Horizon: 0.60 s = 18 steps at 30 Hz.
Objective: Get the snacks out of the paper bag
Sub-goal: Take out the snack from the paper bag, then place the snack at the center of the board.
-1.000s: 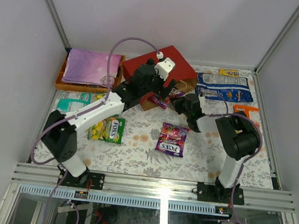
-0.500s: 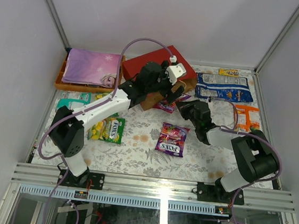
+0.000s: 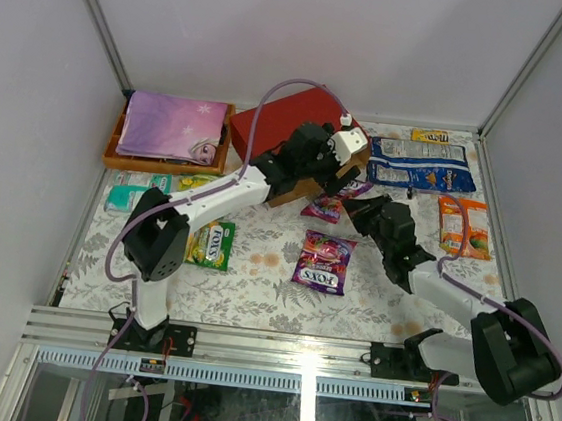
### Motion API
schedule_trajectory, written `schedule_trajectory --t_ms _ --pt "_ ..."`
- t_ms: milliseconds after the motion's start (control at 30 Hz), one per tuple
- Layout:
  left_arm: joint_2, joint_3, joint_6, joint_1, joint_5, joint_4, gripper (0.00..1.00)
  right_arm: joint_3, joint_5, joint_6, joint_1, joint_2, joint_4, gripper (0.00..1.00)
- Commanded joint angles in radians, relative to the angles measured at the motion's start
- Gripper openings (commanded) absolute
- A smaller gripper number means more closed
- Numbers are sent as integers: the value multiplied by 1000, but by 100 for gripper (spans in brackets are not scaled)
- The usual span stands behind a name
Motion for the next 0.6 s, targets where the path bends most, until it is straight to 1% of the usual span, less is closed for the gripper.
schedule_trajectory --t_ms 0,67,100,167,233,267,300,400,467,567 --pt "51 63 -8 -11 -126 33 83 -35 -41 -117 -2 -121 -36 0" --pt "66 68 -8 -10 -126 41 76 -41 -94 -175 -1 -156 -70 0" --pt "70 71 -7 -11 -119 41 65 -37 -130 -208 -1 -170 -94 0" --pt "81 84 -7 -10 -106 32 33 -34 -210 -257 -2 -183 -110 0" --pt "89 99 -11 -11 -104 24 11 -29 -307 -303 0 -187 -89 0" --pt "90 104 -12 -10 -107 22 3 -27 -362 -319 4 -185 -78 0" --pt "89 105 -13 -11 -112 23 0 -20 -396 -335 11 -183 -67 0" --pt "77 100 -9 -10 -126 32 0 32 -450 -401 58 -139 -85 0" --pt "68 95 5 -12 -141 34 0 84 -489 -438 101 -76 -113 0" --pt "54 87 27 -9 -186 43 0 141 -547 -445 171 59 -81 0"
